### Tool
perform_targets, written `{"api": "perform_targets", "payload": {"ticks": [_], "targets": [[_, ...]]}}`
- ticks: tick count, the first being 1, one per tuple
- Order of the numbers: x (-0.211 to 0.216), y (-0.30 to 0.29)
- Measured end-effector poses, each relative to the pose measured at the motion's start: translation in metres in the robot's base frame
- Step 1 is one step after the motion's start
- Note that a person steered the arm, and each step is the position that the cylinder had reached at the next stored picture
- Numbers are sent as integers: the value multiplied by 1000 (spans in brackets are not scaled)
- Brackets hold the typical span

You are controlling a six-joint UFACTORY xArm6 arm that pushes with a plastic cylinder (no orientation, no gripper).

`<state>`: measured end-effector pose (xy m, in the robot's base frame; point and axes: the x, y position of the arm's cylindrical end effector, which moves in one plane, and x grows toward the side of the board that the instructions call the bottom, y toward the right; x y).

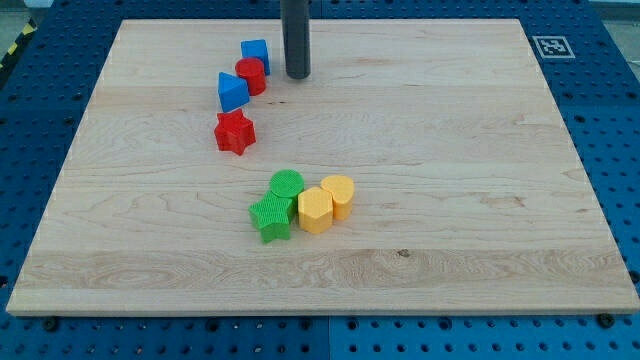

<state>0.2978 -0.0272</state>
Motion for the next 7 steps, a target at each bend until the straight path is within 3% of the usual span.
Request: {"api": "perform_targets", "payload": {"ticks": [2,3,4,7], "targets": [[-73,-27],[-63,-83],[-17,-126],[34,-102]]}}
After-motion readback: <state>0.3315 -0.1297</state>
